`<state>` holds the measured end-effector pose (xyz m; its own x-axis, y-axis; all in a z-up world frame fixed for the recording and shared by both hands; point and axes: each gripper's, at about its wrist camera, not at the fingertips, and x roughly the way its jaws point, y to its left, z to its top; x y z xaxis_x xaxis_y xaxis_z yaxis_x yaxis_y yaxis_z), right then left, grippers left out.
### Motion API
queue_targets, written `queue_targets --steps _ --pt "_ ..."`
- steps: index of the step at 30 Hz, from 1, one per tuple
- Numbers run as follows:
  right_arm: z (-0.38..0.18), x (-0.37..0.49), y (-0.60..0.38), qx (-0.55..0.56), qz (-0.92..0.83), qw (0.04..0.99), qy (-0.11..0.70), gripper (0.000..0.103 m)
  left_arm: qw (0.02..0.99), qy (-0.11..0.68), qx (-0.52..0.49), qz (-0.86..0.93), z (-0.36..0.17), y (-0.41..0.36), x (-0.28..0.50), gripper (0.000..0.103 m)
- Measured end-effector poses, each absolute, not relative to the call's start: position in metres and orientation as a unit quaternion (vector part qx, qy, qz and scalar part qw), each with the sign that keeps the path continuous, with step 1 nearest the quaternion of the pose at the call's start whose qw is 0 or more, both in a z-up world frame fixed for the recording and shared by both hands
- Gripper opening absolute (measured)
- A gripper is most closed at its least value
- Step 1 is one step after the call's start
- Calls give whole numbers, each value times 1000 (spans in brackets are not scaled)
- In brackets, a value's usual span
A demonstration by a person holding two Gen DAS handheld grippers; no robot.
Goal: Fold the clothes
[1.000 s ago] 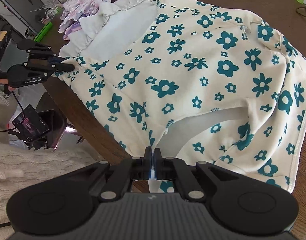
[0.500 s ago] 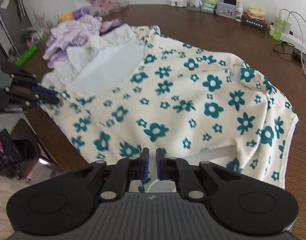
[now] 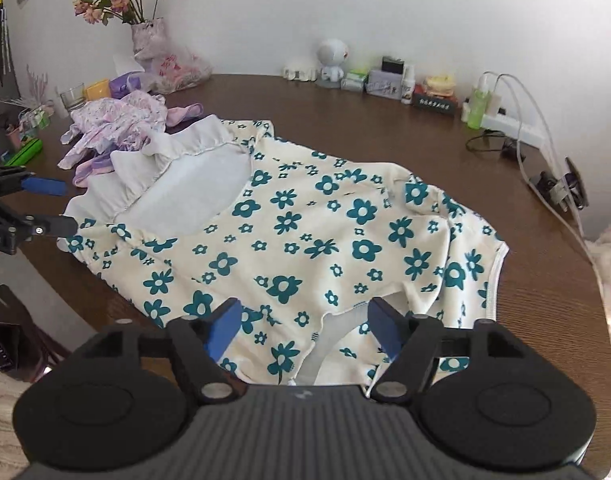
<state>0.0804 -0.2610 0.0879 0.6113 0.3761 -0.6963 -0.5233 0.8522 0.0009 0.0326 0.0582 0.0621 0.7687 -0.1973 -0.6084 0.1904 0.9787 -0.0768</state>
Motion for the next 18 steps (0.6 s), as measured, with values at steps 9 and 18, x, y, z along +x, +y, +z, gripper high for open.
queue_targets --steps 9,18 --pt "58 54 -284 3 145 919 367 102 937 331 -99 -48 42 53 2 97" --pt "48 35 -290 26 117 916 384 103 924 361 -127 -27 28 52 -14 97"
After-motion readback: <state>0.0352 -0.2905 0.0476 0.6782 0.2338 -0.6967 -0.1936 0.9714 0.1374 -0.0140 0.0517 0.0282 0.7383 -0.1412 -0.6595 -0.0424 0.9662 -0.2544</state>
